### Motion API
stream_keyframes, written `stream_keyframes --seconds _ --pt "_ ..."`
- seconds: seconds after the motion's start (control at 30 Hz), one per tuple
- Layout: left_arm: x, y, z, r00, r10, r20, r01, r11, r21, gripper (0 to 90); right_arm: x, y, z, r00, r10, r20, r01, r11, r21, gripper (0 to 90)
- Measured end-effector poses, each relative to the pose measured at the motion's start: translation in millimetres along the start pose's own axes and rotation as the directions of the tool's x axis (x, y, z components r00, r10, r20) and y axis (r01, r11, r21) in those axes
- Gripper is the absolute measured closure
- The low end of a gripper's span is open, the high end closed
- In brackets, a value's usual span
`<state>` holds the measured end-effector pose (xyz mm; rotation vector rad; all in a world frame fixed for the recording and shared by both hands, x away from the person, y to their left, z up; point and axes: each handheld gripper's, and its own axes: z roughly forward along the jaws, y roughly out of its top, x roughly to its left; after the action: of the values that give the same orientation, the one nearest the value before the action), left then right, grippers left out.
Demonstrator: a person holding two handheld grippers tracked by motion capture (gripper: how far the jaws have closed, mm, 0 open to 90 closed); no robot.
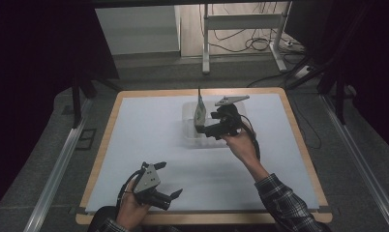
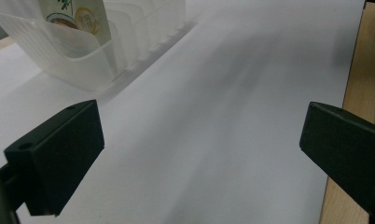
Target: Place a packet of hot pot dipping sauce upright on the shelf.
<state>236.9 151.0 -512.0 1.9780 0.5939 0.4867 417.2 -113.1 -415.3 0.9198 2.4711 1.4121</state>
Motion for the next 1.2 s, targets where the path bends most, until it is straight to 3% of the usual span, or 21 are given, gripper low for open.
stream_keyframes --seconds 0.6,1.2 --pt "-0.4 0.1 0.1 1.0 0.003 -0.003 -0.003 1.0 0.004 0.0 2.8 -22.3 -9.1 0.9987 -0.045 0.024 0.044 0.999 0.018 9.6" --pt "-1.0 0.1 0.4 1.0 0.01 -0.001 -0.01 0.9999 0.009 0.0 4.9 -33.6 -13.9 0.9961 -0.087 0.016 0.086 0.995 0.048 6.4"
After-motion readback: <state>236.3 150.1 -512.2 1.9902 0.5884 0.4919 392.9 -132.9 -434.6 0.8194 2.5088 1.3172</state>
